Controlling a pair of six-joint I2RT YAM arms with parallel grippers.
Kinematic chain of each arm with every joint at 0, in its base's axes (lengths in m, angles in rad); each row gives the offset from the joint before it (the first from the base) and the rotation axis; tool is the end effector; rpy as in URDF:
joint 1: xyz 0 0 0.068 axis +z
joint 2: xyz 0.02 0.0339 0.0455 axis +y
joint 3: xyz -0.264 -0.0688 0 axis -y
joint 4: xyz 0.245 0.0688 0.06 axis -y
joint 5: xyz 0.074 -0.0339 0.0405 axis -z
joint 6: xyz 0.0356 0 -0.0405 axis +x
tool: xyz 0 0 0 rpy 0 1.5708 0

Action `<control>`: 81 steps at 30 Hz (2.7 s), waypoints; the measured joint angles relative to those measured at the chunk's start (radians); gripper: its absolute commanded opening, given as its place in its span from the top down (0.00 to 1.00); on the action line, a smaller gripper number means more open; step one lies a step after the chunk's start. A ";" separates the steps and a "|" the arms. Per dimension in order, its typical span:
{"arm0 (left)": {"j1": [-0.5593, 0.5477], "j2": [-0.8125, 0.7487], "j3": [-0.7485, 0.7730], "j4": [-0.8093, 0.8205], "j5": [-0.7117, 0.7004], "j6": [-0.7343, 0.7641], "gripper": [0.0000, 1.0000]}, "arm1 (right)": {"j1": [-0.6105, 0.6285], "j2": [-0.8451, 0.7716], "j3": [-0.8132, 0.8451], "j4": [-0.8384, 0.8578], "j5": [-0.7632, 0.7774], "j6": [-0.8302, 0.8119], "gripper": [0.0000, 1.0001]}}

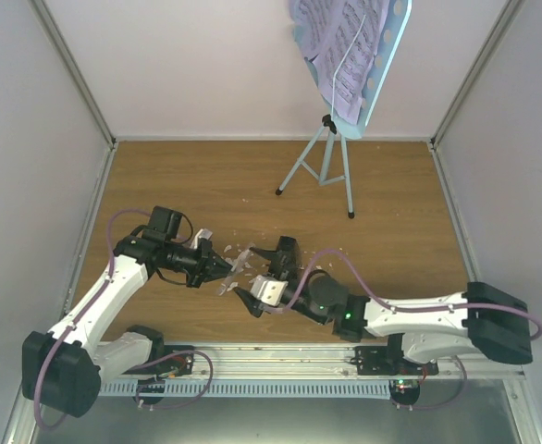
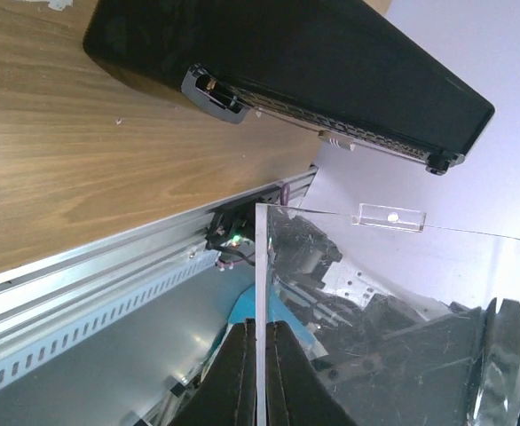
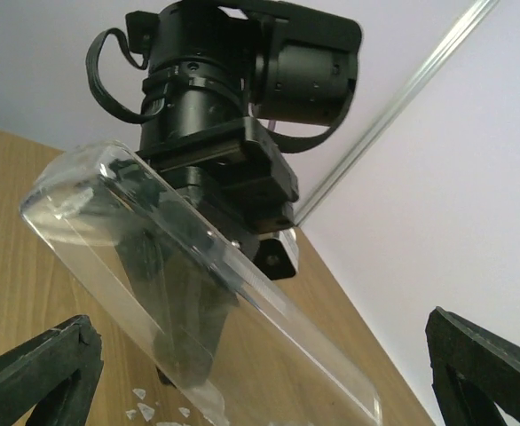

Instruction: Pack up the instrument practice props

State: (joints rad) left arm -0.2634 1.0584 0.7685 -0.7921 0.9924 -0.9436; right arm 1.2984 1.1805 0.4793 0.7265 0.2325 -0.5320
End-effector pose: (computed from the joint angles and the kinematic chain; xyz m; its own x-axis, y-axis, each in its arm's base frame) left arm 0.1722 -0.0773 0.2485 -0.9229 -0.2096 0.3230 -0.3839 0.4358 -0.8141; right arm 0.0763 0.2425 0.2482 0.4498 -0.2243 -0.8645 -0.7508 0.4292 -0.5021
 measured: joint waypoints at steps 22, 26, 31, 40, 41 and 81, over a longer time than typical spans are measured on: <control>0.017 -0.003 -0.016 0.002 0.013 -0.039 1.00 | 0.126 0.271 0.118 0.153 0.236 -0.261 0.22; 0.018 -0.006 -0.016 0.001 0.013 -0.042 1.00 | 0.138 0.312 0.119 0.201 0.283 -0.313 0.25; 0.018 -0.009 -0.017 0.002 0.013 -0.044 1.00 | 0.141 0.335 0.124 0.248 0.317 -0.353 0.26; 0.018 -0.010 -0.018 0.005 0.014 -0.050 1.00 | 0.144 0.369 0.134 0.284 0.343 -0.404 0.43; 0.018 -0.010 -0.021 0.012 0.017 -0.051 0.97 | 0.144 0.369 0.134 0.284 0.343 -0.407 0.44; -0.212 0.033 -0.035 0.928 -0.337 0.699 0.01 | -0.415 -0.412 0.253 -0.567 0.380 0.311 0.50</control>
State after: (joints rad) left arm -0.4755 1.0912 0.7338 0.1356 0.6552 -0.2447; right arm 0.8837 0.7689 0.7319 0.1593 0.6125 -0.2214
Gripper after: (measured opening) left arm 0.990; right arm 0.626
